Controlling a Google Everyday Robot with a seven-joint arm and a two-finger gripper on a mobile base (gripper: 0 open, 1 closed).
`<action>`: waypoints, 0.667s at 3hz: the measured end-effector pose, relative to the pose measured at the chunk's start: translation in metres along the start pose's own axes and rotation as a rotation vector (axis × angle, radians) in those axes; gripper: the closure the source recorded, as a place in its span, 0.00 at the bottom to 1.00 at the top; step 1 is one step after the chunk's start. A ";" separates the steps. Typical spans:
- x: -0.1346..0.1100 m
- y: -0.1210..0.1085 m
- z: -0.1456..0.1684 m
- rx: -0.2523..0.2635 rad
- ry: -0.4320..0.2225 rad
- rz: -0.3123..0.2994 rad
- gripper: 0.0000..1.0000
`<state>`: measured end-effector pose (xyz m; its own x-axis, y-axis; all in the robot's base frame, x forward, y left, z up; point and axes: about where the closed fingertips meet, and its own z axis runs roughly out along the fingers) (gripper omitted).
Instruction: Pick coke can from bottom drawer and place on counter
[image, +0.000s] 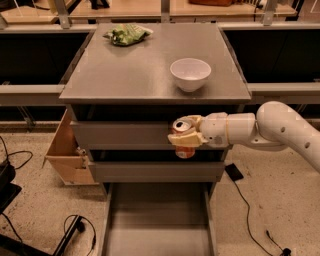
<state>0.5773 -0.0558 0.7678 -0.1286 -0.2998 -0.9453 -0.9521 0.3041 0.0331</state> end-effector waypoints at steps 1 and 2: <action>-0.055 0.012 -0.016 0.029 -0.032 -0.082 1.00; -0.140 0.027 -0.032 0.039 -0.092 -0.156 1.00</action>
Offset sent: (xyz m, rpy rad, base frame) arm -0.0214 0.0347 0.2676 0.0976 -0.3017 0.0110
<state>0.5611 -0.0343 0.9112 0.0474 -0.2626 -0.9637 -0.9468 0.2955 -0.1271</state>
